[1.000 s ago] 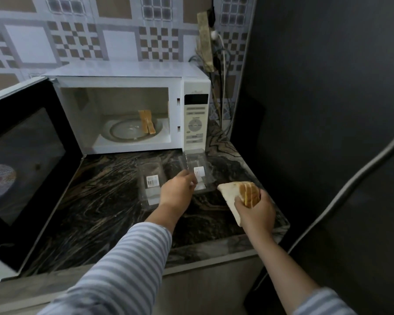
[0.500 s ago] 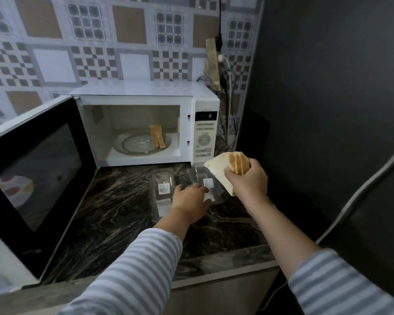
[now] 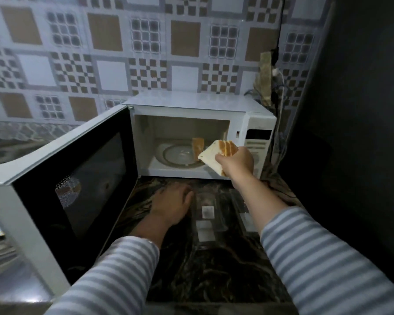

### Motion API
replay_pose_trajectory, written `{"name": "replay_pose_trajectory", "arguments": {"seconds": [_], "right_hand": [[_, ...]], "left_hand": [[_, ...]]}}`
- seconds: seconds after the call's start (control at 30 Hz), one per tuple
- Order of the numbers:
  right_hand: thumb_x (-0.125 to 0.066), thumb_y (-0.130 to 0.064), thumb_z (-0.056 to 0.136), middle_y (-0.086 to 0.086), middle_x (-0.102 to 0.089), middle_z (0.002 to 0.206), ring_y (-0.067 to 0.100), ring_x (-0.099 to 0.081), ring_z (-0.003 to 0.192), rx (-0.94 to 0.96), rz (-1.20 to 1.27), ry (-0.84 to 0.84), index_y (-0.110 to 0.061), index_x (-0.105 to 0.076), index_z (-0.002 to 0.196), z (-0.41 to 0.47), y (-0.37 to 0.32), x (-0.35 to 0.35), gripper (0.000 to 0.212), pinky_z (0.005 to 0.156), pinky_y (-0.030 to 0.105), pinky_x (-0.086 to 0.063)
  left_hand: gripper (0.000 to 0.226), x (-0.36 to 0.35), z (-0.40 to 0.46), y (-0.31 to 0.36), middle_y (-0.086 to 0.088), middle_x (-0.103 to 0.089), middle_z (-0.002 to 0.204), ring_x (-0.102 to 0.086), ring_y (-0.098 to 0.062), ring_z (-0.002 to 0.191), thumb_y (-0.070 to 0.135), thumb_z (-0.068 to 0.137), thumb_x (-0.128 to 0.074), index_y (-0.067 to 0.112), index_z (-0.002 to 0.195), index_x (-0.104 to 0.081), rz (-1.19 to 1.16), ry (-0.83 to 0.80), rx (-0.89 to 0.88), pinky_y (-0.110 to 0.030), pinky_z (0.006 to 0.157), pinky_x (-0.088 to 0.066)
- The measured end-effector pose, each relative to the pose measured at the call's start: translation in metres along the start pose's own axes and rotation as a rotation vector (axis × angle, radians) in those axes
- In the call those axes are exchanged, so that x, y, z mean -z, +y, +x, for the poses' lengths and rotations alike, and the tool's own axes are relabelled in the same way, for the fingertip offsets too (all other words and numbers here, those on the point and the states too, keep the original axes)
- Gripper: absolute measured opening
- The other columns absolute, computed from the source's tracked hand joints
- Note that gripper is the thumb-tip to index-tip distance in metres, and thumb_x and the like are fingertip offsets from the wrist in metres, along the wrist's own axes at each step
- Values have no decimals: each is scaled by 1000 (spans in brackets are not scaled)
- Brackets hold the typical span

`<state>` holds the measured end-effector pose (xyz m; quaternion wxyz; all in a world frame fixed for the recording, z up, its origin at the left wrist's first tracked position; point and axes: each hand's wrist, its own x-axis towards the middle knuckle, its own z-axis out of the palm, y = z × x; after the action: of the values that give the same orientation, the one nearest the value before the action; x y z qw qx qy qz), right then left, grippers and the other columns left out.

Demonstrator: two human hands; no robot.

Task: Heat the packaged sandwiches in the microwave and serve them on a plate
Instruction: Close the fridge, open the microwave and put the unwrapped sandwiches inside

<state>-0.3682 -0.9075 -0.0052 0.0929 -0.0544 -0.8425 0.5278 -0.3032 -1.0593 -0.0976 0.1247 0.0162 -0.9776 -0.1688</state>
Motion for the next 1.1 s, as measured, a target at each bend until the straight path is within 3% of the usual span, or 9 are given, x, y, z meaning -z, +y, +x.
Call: {"name": "replay_pose_trajectory", "arguments": {"seconds": [0.13,0.23,0.3,0.4,0.53,0.7,0.93,1.03,1.1], "right_hand": [[-73,-27,77,9,-62,117,29,-60,105,-7,-28,-44,-9,-56,117,31,6,-56,47,79,33,-49],[-72,-31,79,10,-62,117,30,-61,105,-3,-79,-86,-9,-58,115,60,11,-101,46,80,32,-49],[-71,-33,80,10,-63,116,31,-61,106,1,-111,-81,-9,-59,113,80,11,-129,43,80,32,-50],[-70,-32,80,11,-64,115,31,-61,106,7,-135,-85,-9,-60,114,105,4,-165,42,85,32,-50],[-65,-25,83,10,-56,113,33,-53,116,54,-117,-32,-10,-59,118,137,-1,-202,38,98,41,-45],[-58,-36,87,13,-52,134,31,-49,123,120,-315,22,-10,-51,130,146,1,-230,51,106,40,-37],[-59,-52,80,11,-50,134,29,-48,122,129,-472,5,-11,-44,135,145,5,-246,70,101,39,-35],[-66,-49,81,13,-44,141,29,-41,131,96,-399,-63,-6,-37,137,147,0,-236,77,106,37,-32],[-66,-51,80,11,-51,136,29,-48,126,126,-379,-88,-10,-45,135,144,1,-228,71,105,39,-38]], "left_hand": [[44,-24,11,-44,-2,-40,149,-33,-18,139,41,101,-33,22,140,-40,31,-90,168,-39,116,-21],[47,-46,20,-73,4,-26,157,-14,-13,147,43,100,-32,24,144,-34,45,-125,193,-43,119,-11],[62,-59,24,-89,6,-20,159,-8,-11,148,55,94,-19,26,147,-29,76,-125,206,-42,119,-8],[88,-70,26,-101,10,-17,159,-7,-9,148,64,74,3,29,150,-24,87,-80,199,-38,120,-6],[80,-73,28,-103,10,-22,158,-11,-7,147,63,78,-6,32,148,-28,60,-21,197,-36,120,-4],[74,-72,28,-104,12,-18,159,-6,-4,147,62,82,-8,34,149,-25,65,-30,194,-32,120,1],[73,-72,27,-103,12,-19,158,-6,-2,146,61,83,-14,33,149,-26,47,-7,190,-29,118,5],[71,-72,27,-102,12,-22,157,-11,-3,146,61,83,-16,34,147,-31,30,6,205,-31,119,0],[70,-71,27,-101,14,-20,158,-9,-3,146,61,83,-15,36,147,-28,49,-16,207,-33,120,-1]]}}
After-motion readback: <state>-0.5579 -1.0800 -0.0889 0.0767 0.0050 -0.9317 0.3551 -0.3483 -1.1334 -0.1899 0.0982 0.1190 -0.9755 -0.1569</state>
